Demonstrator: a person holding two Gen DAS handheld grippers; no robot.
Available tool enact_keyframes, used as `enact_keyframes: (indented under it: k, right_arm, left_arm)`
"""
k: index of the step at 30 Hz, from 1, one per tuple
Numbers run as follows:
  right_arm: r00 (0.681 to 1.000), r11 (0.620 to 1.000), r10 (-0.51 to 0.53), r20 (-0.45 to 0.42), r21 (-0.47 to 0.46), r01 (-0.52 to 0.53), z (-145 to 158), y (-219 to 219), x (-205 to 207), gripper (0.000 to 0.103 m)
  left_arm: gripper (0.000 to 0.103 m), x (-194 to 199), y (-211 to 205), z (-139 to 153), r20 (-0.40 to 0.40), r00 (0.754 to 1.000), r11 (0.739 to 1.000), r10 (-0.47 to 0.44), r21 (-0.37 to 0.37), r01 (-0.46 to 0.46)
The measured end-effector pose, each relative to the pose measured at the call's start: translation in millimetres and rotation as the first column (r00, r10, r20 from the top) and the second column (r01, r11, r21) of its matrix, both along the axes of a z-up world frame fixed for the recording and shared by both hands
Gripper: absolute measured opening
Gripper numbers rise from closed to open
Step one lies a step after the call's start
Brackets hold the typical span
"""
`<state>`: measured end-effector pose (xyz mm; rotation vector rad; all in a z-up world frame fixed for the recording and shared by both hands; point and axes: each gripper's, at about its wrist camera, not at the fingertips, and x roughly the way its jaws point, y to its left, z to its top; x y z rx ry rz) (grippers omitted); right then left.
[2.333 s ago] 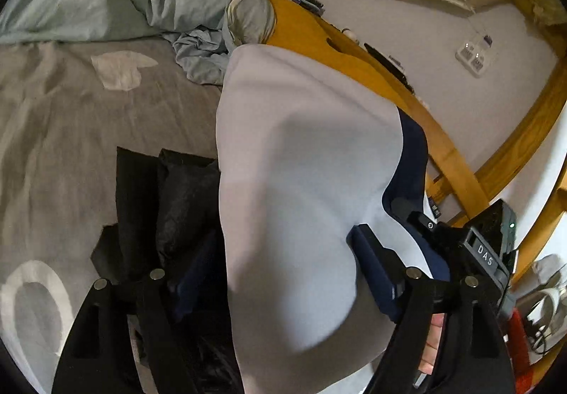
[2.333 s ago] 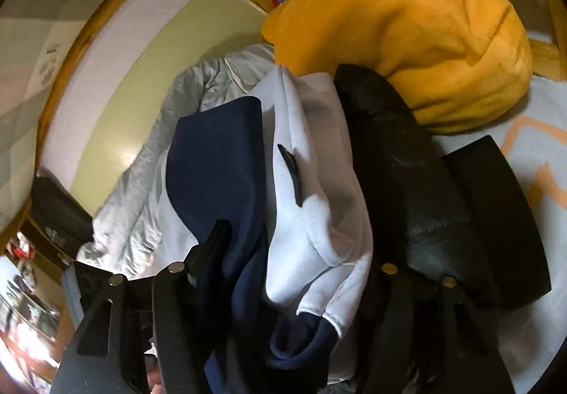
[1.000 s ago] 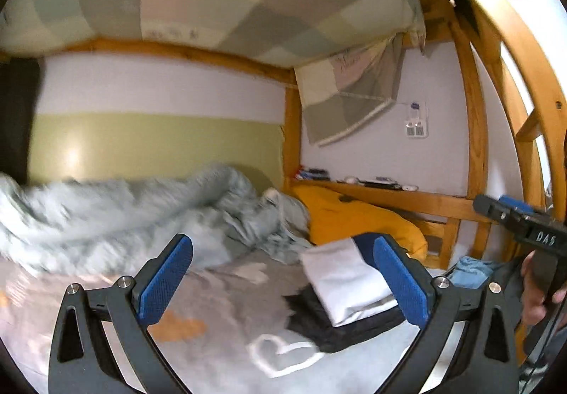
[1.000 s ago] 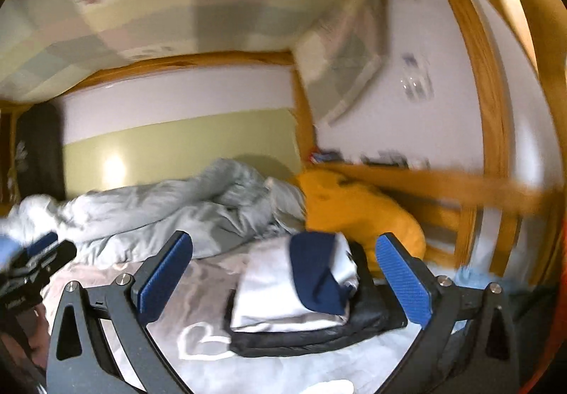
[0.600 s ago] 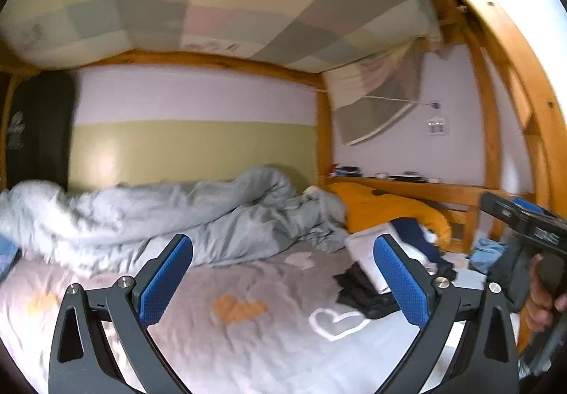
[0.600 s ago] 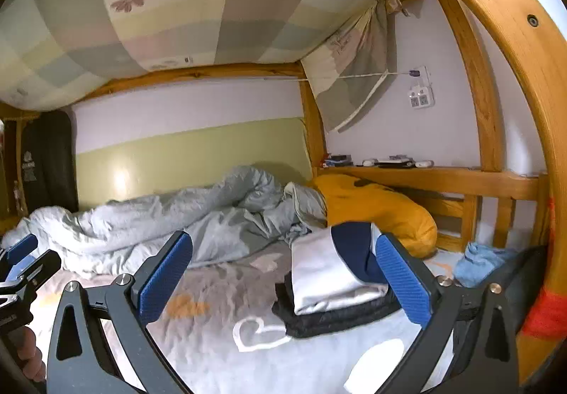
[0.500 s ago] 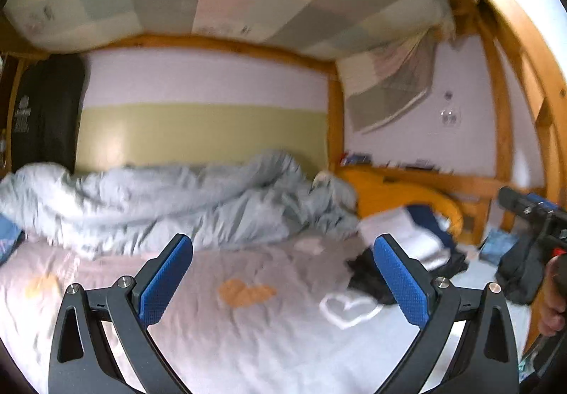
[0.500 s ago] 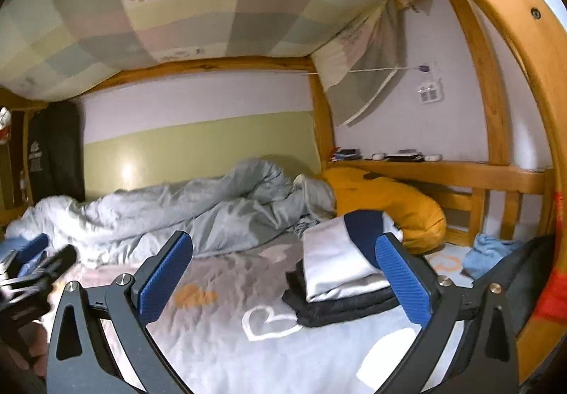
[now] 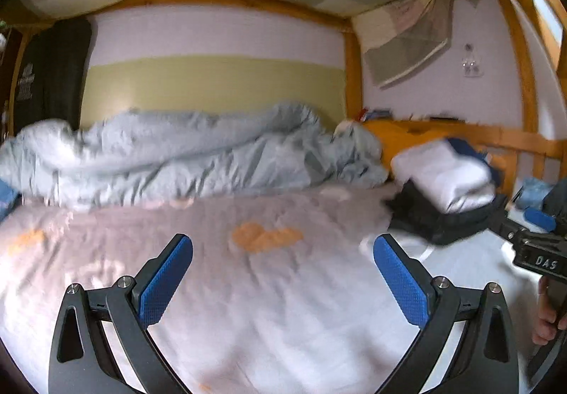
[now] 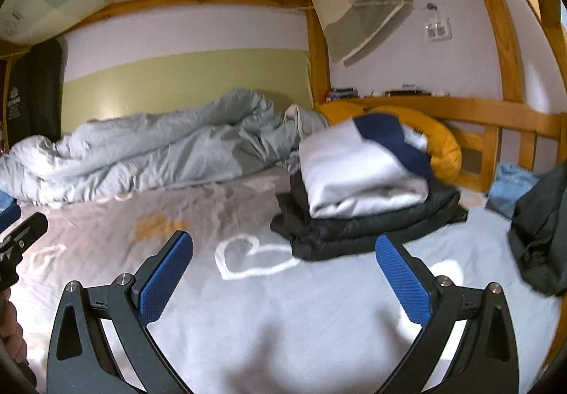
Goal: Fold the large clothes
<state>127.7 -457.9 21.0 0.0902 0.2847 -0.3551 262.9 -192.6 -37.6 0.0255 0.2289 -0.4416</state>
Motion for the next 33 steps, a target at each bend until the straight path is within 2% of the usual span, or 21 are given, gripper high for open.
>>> enact_keyframes:
  k: [1, 2, 4, 7, 12, 16, 21, 28, 33]
  right_arm:
    - [1.0, 1.0, 0.006, -0.014, -0.016, -0.007, -12, 3, 2, 0.102]
    - [0.999, 0.999, 0.02, -0.041, -0.029, -0.021, -19, 7, 5, 0.102]
    - [1.0, 0.998, 0.012, -0.009, -0.059, -0.013, -16, 12, 2, 0.102]
    - [0.999, 0.997, 0.01, -0.035, -0.076, -0.013, -18, 14, 9, 0.102]
    - [0.998, 0.998, -0.011, -0.07, -0.068, 0.006, -20, 13, 17, 0.102]
    - [0.998, 0.994, -0.003, -0.07, -0.109, -0.004, -20, 23, 16, 0.102]
    - [0.995, 0.982, 0.015, -0.099, -0.186, -0.033, -22, 39, 21, 0.102]
    - [0.996, 0.998, 0.006, -0.093, -0.066, -0.012, -22, 15, 20, 0.102]
    - [0.996, 0.999, 0.01, -0.089, -0.048, -0.014, -23, 12, 19, 0.102]
  left_arm:
    - [0.103, 5, -6, -5, -0.049, 0.999, 0.999, -0.015, 0.032, 0.016]
    - [0.103, 4, -9, -3, -0.047, 0.998, 0.999, -0.041, 0.033, 0.043]
    - [0.103, -3, -10, -2, 0.02, 0.999, 0.999, -0.033, 0.023, 0.033]
    - [0.103, 3, -18, -7, -0.025, 0.998, 0.997, -0.059, 0.048, 0.06]
    - [0.103, 8, -16, -9, -0.048, 0.998, 0.998, -0.046, 0.031, 0.047]
    - [0.103, 15, -11, -9, -0.087, 0.996, 0.999, -0.03, 0.014, 0.031]
    - [0.103, 16, -10, -11, -0.075, 0.996, 0.999, -0.037, 0.024, 0.039]
    - [0.103, 14, -10, -11, -0.071, 0.997, 0.999, -0.038, 0.029, 0.04]
    - [0.103, 14, -11, -11, -0.071, 0.997, 0.999, -0.038, 0.029, 0.04]
